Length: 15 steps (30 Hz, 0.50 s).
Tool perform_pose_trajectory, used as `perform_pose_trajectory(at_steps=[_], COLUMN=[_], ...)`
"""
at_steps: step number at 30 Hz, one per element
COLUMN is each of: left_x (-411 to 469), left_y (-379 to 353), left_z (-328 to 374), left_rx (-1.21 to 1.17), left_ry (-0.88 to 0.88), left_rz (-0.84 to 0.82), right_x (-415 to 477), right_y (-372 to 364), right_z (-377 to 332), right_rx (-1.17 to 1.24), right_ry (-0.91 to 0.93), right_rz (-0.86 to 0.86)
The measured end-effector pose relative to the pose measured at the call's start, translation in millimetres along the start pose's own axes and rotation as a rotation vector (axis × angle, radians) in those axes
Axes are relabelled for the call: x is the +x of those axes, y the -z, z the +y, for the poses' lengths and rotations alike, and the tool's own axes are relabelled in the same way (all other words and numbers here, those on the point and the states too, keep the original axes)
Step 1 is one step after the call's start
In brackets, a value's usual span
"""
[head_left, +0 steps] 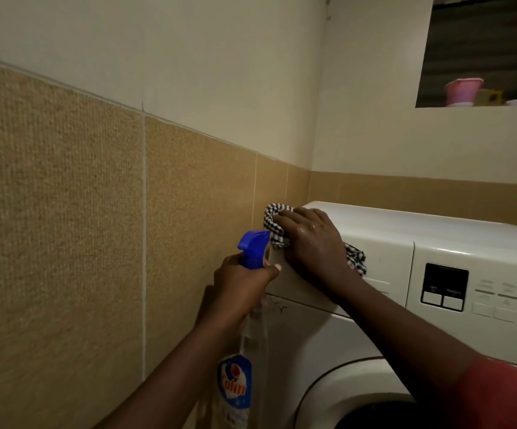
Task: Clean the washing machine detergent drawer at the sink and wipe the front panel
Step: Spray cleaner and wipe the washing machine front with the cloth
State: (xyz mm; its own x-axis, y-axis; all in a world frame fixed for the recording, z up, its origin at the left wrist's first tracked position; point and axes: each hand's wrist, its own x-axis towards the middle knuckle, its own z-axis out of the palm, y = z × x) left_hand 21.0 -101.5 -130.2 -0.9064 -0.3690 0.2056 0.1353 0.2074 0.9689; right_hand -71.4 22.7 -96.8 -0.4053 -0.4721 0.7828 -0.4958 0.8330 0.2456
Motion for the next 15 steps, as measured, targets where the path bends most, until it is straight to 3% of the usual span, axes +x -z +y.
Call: perform_pose_trajectory(at_steps=[6, 9, 15], left_x=[0, -2, -3], left_y=[2, 4, 6], left_z=[2, 4, 2], left_rx=[-0.017, -0.024, -0.017], left_ry=[-0.021, -0.032, -0.009], left_rz=[0.036, 0.061, 0.066], right_x=[-46, -38, -103], right_y=[-31, -32, -50], right_z=[-10, -18, -37], right_rx=[-0.012, -0.007, 0.031], right_ry=[0.170, 0.143, 0.233], right_rz=[0.009, 0.027, -0.176])
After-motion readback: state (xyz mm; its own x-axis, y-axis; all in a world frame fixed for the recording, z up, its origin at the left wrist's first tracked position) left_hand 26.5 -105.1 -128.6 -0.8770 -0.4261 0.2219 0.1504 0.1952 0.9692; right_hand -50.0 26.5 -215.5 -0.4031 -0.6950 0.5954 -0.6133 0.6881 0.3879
